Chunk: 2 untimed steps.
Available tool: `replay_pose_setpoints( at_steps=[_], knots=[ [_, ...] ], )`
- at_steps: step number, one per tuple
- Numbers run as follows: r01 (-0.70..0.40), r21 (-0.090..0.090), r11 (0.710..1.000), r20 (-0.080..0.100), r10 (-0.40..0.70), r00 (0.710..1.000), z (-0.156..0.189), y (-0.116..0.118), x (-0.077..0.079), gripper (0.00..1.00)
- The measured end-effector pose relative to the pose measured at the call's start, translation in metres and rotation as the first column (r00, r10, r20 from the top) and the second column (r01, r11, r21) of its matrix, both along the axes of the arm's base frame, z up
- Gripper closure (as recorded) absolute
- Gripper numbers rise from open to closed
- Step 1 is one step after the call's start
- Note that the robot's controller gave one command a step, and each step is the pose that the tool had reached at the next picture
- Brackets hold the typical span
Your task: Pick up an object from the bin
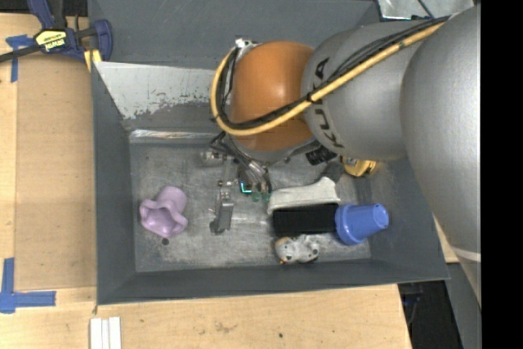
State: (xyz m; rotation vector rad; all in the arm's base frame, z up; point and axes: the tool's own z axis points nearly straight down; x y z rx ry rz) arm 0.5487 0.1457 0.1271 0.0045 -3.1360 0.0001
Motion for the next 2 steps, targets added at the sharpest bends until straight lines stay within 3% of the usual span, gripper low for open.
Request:
replay_pose_setpoints(
  at_steps=[1,2],
  knots=[
    [0.002,0.001,1.000,0.007,-0.002,1.000,0.004,0.000,0.002,0.00],
    [-0.032,0.000,0.999,0.013,0.032,0.999,-0.030,0.039,0.006,0.00]
  ],
)
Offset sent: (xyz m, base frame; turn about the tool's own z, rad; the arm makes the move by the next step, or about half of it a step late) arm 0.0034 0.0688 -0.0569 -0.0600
